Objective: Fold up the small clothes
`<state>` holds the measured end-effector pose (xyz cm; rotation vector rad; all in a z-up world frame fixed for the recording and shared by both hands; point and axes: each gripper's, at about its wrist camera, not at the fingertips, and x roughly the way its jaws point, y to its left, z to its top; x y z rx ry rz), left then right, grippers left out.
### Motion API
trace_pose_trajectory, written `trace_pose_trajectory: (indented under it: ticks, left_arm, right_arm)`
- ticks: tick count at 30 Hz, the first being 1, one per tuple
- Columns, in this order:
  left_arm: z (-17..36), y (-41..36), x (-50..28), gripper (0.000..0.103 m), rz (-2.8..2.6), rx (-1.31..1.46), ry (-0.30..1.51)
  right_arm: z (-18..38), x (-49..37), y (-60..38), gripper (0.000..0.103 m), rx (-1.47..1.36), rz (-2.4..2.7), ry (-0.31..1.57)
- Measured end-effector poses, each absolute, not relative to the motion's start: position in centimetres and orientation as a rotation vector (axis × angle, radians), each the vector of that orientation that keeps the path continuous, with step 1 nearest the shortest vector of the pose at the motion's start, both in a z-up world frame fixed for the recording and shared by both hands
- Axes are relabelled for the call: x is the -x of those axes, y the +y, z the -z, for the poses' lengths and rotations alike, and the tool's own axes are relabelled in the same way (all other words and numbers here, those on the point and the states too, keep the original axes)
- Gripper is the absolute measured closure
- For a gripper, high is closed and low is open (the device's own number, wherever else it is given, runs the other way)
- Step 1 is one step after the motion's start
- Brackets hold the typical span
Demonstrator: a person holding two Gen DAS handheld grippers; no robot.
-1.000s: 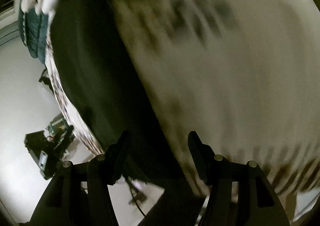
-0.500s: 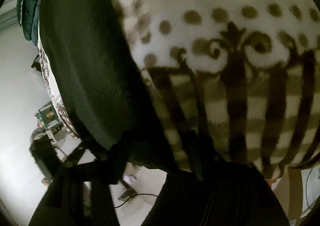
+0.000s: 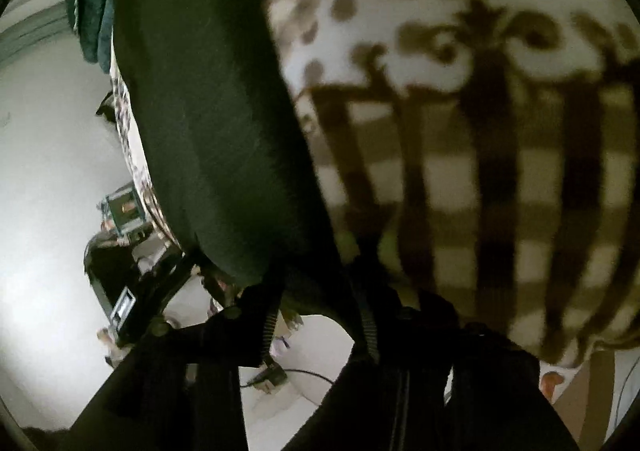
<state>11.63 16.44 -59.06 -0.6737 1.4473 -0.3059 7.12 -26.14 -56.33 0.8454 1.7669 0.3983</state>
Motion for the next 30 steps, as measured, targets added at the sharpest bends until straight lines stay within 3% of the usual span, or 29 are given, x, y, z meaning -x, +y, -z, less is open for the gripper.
trace_pose_trajectory:
  ticks: [4, 12, 18, 28, 29, 30]
  left_arm:
    - [60.3, 15.4, -12.6, 0.040, 0.320, 0.659, 1.446]
    - [60.5, 15.5, -12.9, 0.039, 0.329, 0.695, 1.427]
    - [60.5, 15.8, -12.6, 0.034, 0.347, 0.697, 1.414]
    - [60.1, 15.3, -12.5, 0.033, 0.354, 0.695, 1.386]
    - [59.9, 15.1, -12.4, 0.044, 0.356, 0.685, 1.375]
    - [59.5, 14.8, -12.4, 0.084, 0.348, 0.657, 1.370]
  right_arm:
    - [57.5, -7.3, -24.2, 0.053, -0.825, -0.387, 1.756]
    - [56.4, -7.9, -25.5, 0.053, -0.952, -0.425, 1.633]
    - [56.5, -8.2, -22.1, 0.053, -0.840, -0.526, 1.697]
    - [56.1, -7.6, -21.2, 0.054, -0.887, -0.348, 1.576]
    - [56.5, -7.9, -20.9, 0.054, -0.921, -0.347, 1.580]
    - [56.8, -8.2, -21.0, 0.053, -0.924, -0.351, 1.582]
